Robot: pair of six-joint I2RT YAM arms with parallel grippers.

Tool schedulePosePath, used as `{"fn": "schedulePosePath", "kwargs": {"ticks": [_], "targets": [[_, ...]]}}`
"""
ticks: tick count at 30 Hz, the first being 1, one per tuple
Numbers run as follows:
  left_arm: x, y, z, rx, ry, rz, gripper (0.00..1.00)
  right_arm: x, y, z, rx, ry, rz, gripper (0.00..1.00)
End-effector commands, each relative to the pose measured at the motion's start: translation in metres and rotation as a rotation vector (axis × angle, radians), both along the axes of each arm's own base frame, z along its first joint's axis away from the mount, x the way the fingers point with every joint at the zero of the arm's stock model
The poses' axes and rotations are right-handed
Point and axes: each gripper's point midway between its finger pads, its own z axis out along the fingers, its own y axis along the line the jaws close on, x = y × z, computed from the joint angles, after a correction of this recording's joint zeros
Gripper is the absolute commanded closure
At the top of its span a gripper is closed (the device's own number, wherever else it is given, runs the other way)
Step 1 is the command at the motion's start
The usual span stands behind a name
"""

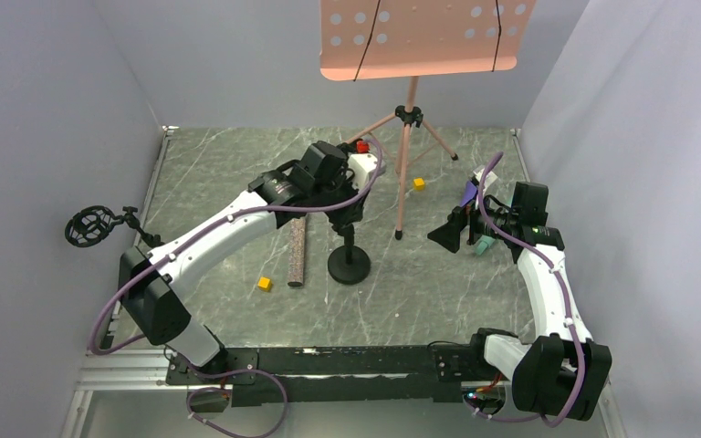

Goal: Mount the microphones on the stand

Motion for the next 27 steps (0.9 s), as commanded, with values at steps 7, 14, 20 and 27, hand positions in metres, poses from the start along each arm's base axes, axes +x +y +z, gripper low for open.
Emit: {"fn": "schedulePosePath", "kwargs": {"ticks": [7,14,20,27], "targets": [[0.009,-0.014,0.045,-0.107,-0.141,0.021,0.52,0.007,-0.003,0.011,-0.016,-0.048,0.005,0.0],[0.003,0.001,0.074,-0.154,-0.204,0.055,0.12,0.009,-0.004,0.007,-0.012,-0.031,0.003,0.0],[-0.011,0.05,0.101,-0.204,-0.295,0.139,0.01,0.013,-0.013,0.008,0.007,-0.017,-0.035,0.0],[-0.038,0.14,0.076,-0.348,-0.252,0.304,0.01,0.032,-0.053,0.008,0.036,0.018,-0.255,0.0]]}}
